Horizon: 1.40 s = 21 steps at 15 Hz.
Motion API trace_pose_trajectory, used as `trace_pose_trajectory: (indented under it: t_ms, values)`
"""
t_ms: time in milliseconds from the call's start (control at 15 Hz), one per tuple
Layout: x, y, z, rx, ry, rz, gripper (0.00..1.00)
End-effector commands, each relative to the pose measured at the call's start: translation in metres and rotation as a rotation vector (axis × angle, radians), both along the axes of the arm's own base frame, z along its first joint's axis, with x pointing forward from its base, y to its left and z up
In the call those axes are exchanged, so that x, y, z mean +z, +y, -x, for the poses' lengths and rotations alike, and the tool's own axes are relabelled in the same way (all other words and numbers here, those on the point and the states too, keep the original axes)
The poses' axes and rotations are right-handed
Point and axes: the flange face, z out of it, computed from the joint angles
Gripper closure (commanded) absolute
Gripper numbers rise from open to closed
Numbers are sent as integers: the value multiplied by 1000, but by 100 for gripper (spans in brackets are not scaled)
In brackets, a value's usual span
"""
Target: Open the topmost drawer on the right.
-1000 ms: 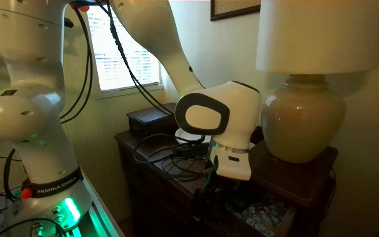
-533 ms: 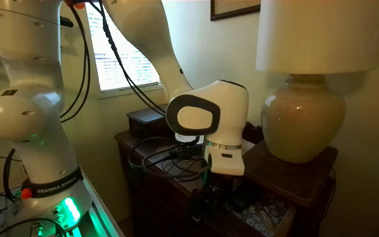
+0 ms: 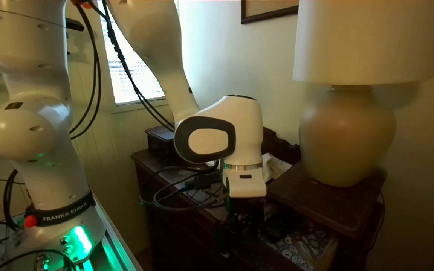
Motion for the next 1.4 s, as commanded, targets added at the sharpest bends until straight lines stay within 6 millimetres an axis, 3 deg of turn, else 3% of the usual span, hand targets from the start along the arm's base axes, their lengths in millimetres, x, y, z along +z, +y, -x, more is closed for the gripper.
trace_pose_trajectory:
  t_ms: [0, 267, 800, 1333]
  values:
    - [-5, 18, 11, -13, -65, 19, 0]
    - [-4, 18, 18, -35, -107, 31, 0]
    - [-4, 30, 43, 33, 4, -109, 0]
    - [-7, 29, 43, 89, 53, -128, 0]
